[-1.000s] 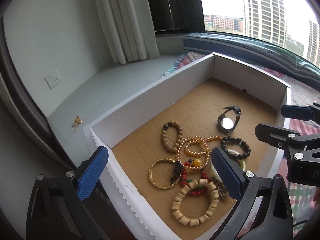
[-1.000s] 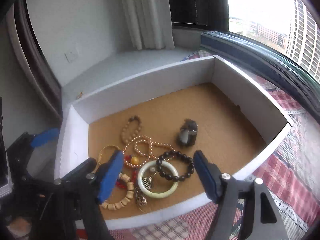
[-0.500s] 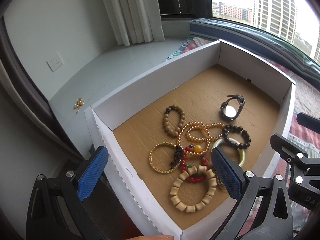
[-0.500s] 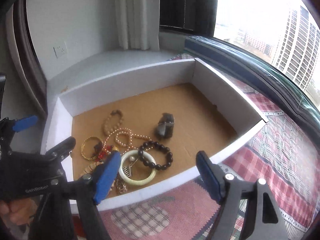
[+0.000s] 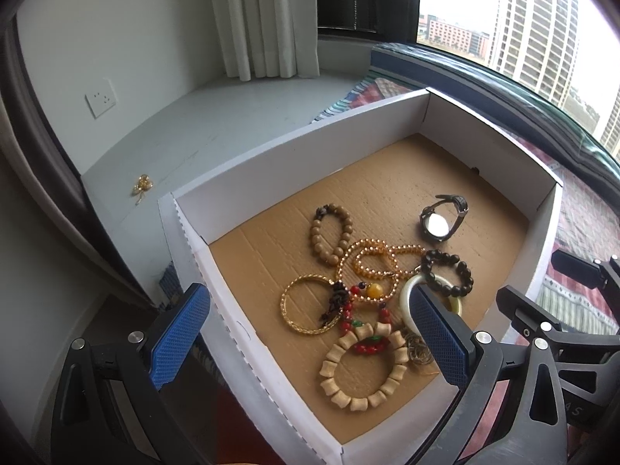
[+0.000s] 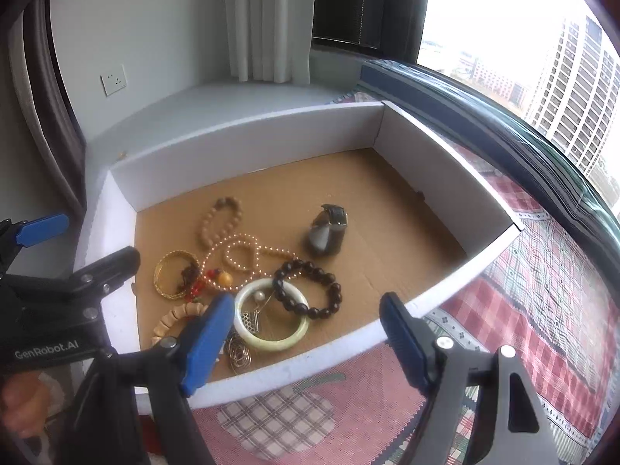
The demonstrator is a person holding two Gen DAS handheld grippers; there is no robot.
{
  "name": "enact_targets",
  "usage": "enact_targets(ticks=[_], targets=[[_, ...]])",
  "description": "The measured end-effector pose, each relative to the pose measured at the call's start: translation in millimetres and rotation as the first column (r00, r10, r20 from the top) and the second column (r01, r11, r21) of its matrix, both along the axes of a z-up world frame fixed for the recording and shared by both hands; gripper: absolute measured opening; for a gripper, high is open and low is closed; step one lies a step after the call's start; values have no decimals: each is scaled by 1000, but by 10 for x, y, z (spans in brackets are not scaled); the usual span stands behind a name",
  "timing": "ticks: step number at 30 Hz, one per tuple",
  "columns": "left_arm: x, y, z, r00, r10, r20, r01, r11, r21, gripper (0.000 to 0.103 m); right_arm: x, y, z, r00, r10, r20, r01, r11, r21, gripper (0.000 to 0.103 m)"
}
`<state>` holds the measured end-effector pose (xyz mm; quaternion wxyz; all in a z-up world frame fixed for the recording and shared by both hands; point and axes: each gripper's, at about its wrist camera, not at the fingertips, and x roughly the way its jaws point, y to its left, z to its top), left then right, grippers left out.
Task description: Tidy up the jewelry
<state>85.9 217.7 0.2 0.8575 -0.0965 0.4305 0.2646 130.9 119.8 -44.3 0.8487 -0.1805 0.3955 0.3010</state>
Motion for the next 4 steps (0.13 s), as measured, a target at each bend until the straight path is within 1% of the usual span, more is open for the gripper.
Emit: enact_targets(ticks=[4], targets=[[-45,12,50,1000,10,15,-11,1000,18,102,-7,19,1,1000,0,-6,0,1000,8,79]])
